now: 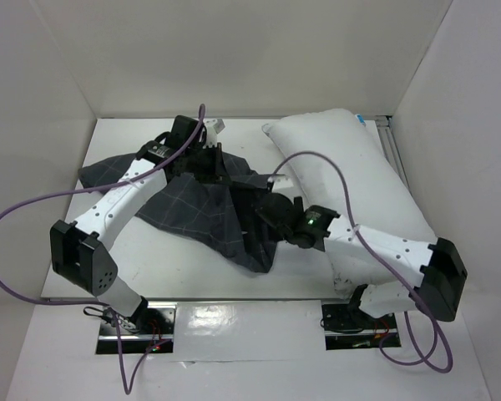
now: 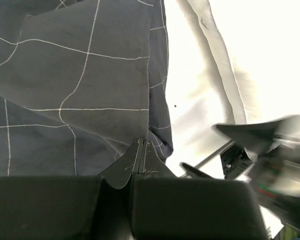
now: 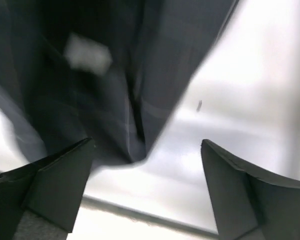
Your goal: Put the pillow into the pillowcase
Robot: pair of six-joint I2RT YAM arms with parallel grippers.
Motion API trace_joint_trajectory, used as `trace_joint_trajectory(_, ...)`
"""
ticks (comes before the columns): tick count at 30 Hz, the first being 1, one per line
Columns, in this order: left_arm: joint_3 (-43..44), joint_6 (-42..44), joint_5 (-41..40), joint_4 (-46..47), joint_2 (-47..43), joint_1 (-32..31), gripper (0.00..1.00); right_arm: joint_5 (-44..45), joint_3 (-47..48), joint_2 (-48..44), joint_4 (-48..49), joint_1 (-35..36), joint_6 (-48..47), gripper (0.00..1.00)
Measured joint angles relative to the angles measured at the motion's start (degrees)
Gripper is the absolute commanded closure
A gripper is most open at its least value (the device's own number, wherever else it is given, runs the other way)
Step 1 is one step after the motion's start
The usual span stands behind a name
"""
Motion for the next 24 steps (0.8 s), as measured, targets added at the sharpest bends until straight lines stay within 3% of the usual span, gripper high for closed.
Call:
trace_joint_trajectory(4,0.02,-0.13,0.66,0.22,0.02,0.00,1.00,7.76,11.19,-1.62,-1.95,-2.97,-3.74,0.01)
trace_joint_trajectory(8,0.00,-0.31,0.76,0.46,0.02,0.00,1.00,11.72,17.33,0.66,-0.98,-14.03,-7.91,0.01)
trace_joint_trajectory(15,0.00,-0.85,1.11,0.70,0.02,0.00,1.00,14.73,26.56,20.13,3.23,-29.59,-12.96,0.01)
trace_joint_trajectory(16,0.00,-1.11,1.09,0.76,0.02,0.00,1.00,14.80,28.83,24.02,3.85,-30.95,-13.40,0.06)
trace_joint_trajectory(17,0.00,-1.18,1.07,0.79,0.02,0.00,1.00,14.71,30.88,27.58,4.09,-32.13,-13.94,0.21)
trace_joint_trajectory(18,0.00,-1.27,1.03,0.79,0.02,0.00,1.00,14.75,32.61,30.34,4.04,-32.96,-14.67,0.63)
trace_joint_trajectory(19,0.00,-1.31,1.05,0.83,0.02,0.00,1.00,14.58,34.32,32.76,3.93,-33.77,-15.52,0.89)
trace_joint_trajectory(20,0.00,-1.33,1.03,0.85,0.02,0.00,1.00,14.27,35.95,34.69,3.72,-34.42,-15.93,1.00)
trace_joint_trajectory(24,0.00,-1.33,0.98,0.85,0.02,0.37,1.00,10.19,37.53,34.45,5.62,-36.00,-17.20,1.00)
